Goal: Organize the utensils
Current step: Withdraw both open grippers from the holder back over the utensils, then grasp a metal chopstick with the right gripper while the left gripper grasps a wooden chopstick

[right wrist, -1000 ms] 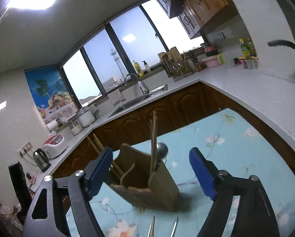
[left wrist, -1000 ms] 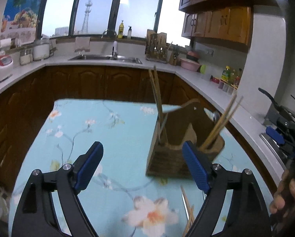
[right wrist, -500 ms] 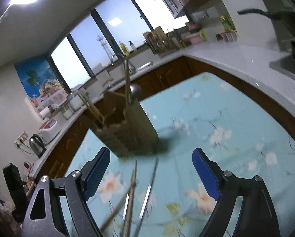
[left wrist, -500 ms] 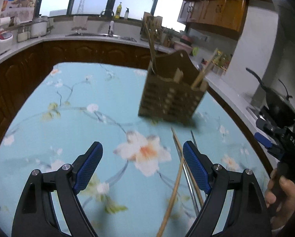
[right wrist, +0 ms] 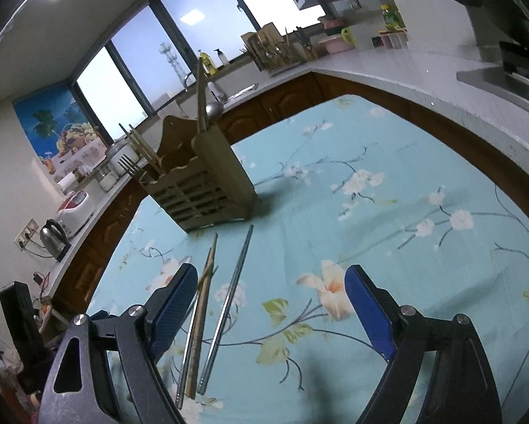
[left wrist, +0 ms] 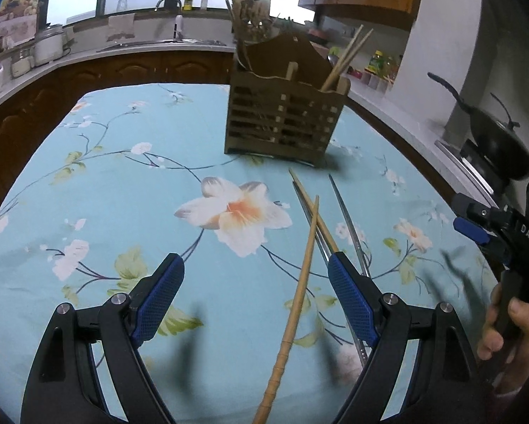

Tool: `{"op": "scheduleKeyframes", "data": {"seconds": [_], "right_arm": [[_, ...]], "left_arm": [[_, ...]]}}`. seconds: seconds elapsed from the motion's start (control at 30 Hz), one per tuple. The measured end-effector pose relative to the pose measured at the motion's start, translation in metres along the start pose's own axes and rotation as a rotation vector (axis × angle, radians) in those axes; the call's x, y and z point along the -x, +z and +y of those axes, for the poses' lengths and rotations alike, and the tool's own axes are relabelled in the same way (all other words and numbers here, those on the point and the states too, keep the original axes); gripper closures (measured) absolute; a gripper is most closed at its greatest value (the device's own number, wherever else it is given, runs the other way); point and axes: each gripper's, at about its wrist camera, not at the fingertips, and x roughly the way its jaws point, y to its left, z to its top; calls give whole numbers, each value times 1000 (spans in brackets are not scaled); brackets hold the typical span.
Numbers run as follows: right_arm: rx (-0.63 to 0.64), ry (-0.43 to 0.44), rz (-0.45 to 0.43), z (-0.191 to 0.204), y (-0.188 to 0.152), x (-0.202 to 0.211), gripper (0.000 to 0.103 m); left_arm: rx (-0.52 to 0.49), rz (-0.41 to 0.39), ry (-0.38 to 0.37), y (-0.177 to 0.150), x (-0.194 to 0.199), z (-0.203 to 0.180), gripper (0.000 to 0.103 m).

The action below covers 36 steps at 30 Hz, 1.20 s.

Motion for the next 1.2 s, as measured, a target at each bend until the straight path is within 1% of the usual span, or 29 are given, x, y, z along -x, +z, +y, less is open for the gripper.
{"op": "scheduleKeyframes", "data": {"seconds": [0.07, 0.13, 0.2, 0.27, 0.33, 0.4, 0.43, 0.47, 0.5, 0.53, 0.57, 0.6, 0.67, 0.7, 0.77, 0.83, 0.87, 0.9, 0.97, 1.03, 1.07, 1.13, 1.2], "right_arm": [[-3, -9, 9, -2, -1, -2, 16], [-8, -11, 12, -3, -1, -2, 16], [-12, -11, 11, -4, -1, -3, 16], [-13, -7, 14, -4, -1, -4, 16], [-6, -9, 18, -4, -1, -5, 16], [-2, -12, 22, -3, 0, -6, 16], [0, -13, 24, -2, 0, -7, 16], [2, -11, 26, -2, 0, -8, 16], [3, -9, 28, -1, 1, -9, 16], [5, -8, 28, -1, 1, -10, 16], [8, -7, 27, 1, 2, -12, 16], [12, -9, 28, 2, 3, -13, 17], [27, -10, 40, 7, 5, -20, 18], [38, -8, 50, 10, 6, -24, 20], [61, -2, 69, 17, 8, -33, 28], [93, -1, 91, 25, 8, -44, 33], [103, -1, 101, 27, 9, -49, 38], [115, -1, 115, 30, 9, -55, 42], [140, -9, 150, 37, 11, -71, 53], [163, -24, 182, 42, 14, -86, 55], [171, -32, 194, 43, 16, -92, 55], [194, -54, 220, 47, 19, -108, 56], [200, -68, 242, 48, 22, -123, 61]], "left_arm": [[-12, 11, 2, 1, -3, -4, 18], [-38, 24, 22, 4, -8, -9, 18], [-87, 56, 61, 6, -18, -18, 18], [-131, 83, 73, 6, -28, -26, 18], [-166, 110, 69, 6, -38, -33, 22], [-192, 149, 71, 4, -51, -39, 33], [-195, 167, 77, 3, -56, -40, 37], [-193, 191, 85, 2, -64, -40, 51], [-186, 202, 84, 1, -68, -40, 58], [-182, 186, 86, 2, -67, -40, 60], [-176, 190, 94, 3, -67, -39, 66], [-161, 190, 106, 5, -67, -36, 76], [-98, 195, 105, 9, -65, -25, 86], [-51, 199, 94, 11, -64, -16, 86], [17, 204, 71, 12, -61, -3, 86], [45, 208, 60, 14, -60, 3, 86], [51, 209, 47, 15, -59, 5, 86], [52, 206, 41, 17, -60, 6, 83], [42, 207, 48, 22, -63, 5, 82], [40, 207, 41, 27, -67, 4, 81], [33, 210, 40, 30, -70, 3, 78], [16, 224, 48, 37, -81, 2, 77], [1, 234, 50, 44, -95, 0, 77]]}}
